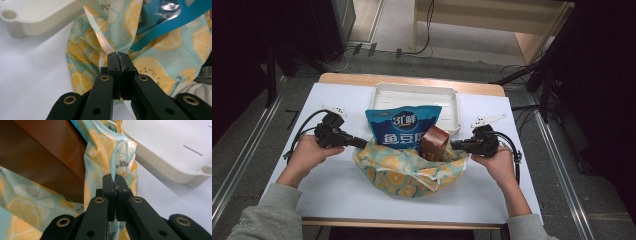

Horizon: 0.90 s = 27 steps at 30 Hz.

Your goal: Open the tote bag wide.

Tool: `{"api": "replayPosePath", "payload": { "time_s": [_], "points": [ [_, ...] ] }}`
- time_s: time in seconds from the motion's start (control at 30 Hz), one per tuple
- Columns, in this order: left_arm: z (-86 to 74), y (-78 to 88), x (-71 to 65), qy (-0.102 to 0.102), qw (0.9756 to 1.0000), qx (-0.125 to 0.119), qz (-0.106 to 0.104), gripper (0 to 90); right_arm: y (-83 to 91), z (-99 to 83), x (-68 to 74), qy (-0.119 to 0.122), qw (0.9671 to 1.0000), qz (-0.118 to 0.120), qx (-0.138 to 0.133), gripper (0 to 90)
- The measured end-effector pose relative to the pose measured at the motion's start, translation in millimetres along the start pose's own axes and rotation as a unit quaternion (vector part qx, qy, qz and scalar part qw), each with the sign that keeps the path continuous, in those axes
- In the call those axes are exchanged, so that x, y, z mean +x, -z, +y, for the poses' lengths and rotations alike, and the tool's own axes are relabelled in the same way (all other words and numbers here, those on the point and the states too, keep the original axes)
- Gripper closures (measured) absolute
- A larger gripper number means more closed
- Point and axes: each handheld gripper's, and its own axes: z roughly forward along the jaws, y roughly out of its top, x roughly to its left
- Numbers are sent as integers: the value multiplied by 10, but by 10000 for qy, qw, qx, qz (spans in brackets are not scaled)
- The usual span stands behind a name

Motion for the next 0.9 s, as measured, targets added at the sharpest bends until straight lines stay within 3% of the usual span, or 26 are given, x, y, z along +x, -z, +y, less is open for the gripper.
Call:
{"api": "replayPosePath", "payload": {
  "time_s": [0.13,0.37,0.8,0.9],
  "points": [
    [-52,-36,50,86,9999,-23,-89,896,-33,-38,-14,-47,10000,12,-19,900],
    [-133,-95,105,179,9998,-39,-58,897,-104,-91,-25,-36,10000,-45,-25,900],
    [-251,-173,160,370,9993,-38,-47,897,-251,-224,-122,-296,9995,-47,-52,900],
    [-268,-200,189,423,9991,54,-3,897,-279,-244,-136,-332,9994,-74,-31,900]
  ]
}}
